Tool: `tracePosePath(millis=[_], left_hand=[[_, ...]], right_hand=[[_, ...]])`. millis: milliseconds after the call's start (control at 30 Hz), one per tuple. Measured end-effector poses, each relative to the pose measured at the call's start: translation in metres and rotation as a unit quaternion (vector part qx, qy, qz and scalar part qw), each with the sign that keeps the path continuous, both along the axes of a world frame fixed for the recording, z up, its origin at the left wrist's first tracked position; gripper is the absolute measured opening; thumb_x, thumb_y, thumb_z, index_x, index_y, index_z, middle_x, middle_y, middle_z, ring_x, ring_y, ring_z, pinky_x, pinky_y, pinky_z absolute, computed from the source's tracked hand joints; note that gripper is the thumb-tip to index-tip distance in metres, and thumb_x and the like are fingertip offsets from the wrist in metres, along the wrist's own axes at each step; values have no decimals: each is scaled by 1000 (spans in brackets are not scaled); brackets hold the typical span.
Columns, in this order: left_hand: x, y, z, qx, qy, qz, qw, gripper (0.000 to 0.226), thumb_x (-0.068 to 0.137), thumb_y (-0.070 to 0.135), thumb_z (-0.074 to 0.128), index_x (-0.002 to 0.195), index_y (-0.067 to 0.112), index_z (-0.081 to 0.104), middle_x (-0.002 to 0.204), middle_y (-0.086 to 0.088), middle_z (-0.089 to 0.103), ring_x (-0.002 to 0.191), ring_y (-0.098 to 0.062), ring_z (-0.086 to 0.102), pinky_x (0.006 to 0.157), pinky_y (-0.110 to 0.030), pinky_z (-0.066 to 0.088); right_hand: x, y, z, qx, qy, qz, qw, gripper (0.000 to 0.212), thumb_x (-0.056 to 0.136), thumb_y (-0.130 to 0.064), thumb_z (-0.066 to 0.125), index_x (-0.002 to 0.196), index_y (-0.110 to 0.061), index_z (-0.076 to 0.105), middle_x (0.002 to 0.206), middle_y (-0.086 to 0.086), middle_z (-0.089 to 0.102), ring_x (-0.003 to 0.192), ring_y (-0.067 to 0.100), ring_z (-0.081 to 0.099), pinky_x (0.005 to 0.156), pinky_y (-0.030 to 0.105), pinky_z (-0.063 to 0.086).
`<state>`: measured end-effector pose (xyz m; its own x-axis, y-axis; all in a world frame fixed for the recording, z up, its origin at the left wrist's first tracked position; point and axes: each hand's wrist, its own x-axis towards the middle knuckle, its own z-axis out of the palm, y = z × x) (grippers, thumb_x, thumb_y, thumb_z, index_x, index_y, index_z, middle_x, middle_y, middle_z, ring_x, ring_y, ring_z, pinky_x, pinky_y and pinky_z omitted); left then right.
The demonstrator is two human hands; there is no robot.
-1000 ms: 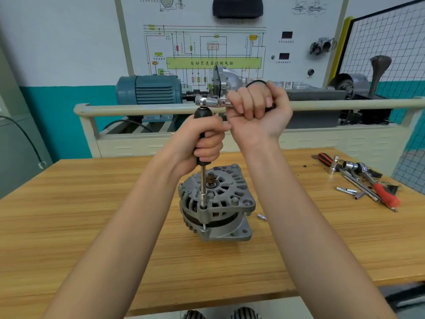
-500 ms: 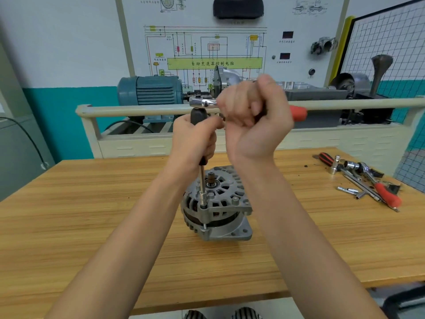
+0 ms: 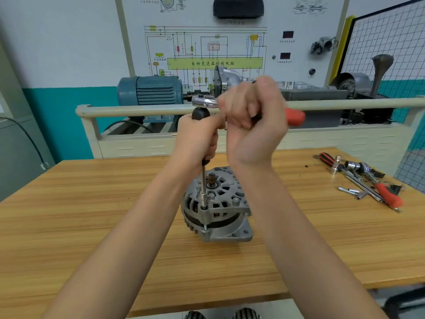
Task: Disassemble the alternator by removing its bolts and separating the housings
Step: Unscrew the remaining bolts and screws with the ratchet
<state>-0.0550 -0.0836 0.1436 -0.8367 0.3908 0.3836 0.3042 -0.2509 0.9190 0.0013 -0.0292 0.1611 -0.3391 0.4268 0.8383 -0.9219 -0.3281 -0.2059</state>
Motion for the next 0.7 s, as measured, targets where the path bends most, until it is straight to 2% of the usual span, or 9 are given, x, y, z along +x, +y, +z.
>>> tracePosePath(millis=[67, 100, 167, 233, 300, 367, 467, 567, 700], left_hand=[[8, 7, 0, -1, 105, 74, 992, 22, 80, 22, 49, 62, 28, 37, 52, 15, 38, 48, -2, 34, 49, -20, 32], [14, 11, 1, 4, 156, 60, 986, 17, 85, 29, 40, 71, 32, 31, 59, 15, 37, 56, -1, 34, 57, -18, 30], [16, 13, -1, 39, 162, 27, 986, 18, 91, 29, 35, 74, 34, 29, 59, 16, 38, 58, -1, 33, 61, -17, 28], [8, 4, -1, 61, 52, 51, 995, 31, 84, 14, 54, 61, 24, 36, 46, 16, 36, 43, -4, 30, 45, -19, 30], [2, -6, -2, 40, 4, -3, 999, 41, 81, -1, 56, 56, 19, 32, 40, 9, 28, 35, -10, 22, 39, -17, 21], [-4, -13, -1, 23, 1, -82, 996, 40, 81, -2, 56, 55, 17, 34, 40, 5, 27, 36, -12, 22, 39, -19, 21], [-8, -21, 4, -26, -9, -224, 974, 33, 77, 11, 56, 48, 18, 40, 39, 4, 30, 35, -12, 25, 40, -21, 25], [-11, -21, 6, -55, -29, -274, 960, 41, 77, 11, 56, 43, 20, 35, 35, 7, 26, 30, -8, 21, 37, -21, 19], [-5, -10, 5, -31, -53, -150, 987, 51, 84, 2, 49, 43, 23, 26, 35, 8, 19, 29, -7, 12, 35, -14, 13]], right_hand=[[2, -15, -4, 68, 42, -161, 984, 24, 82, -12, 47, 62, -25, 41, 52, -8, 35, 47, 10, 28, 50, 31, 22], [2, -20, -6, 93, 53, -204, 973, 21, 82, -13, 46, 66, -26, 42, 55, -9, 37, 49, 10, 30, 51, 29, 23], [2, -21, -6, 106, 60, -209, 970, 20, 82, -14, 45, 67, -27, 42, 55, -10, 37, 47, 8, 30, 51, 26, 24], [2, -13, -1, 73, 51, -121, 989, 26, 79, -11, 47, 58, -25, 42, 48, -10, 35, 43, 8, 28, 49, 28, 21], [1, 1, 6, 19, 6, 25, 999, 38, 79, -7, 45, 45, -21, 36, 38, -8, 30, 38, 8, 23, 47, 27, 20], [-2, 15, 11, -41, -54, 156, 985, 42, 80, -10, 40, 41, -22, 31, 33, -7, 26, 38, 11, 13, 45, 25, 21], [-10, 28, 13, -138, -99, 291, 942, 39, 77, -15, 39, 38, -15, 34, 31, -3, 23, 41, 14, 7, 43, 22, 20], [-13, 31, 12, -184, -99, 313, 926, 39, 77, -15, 39, 38, -14, 35, 31, -2, 23, 41, 13, 6, 43, 21, 19], [-7, 21, 9, -132, -76, 222, 963, 44, 83, -12, 37, 39, -17, 36, 33, -4, 23, 42, 15, 9, 44, 25, 22]])
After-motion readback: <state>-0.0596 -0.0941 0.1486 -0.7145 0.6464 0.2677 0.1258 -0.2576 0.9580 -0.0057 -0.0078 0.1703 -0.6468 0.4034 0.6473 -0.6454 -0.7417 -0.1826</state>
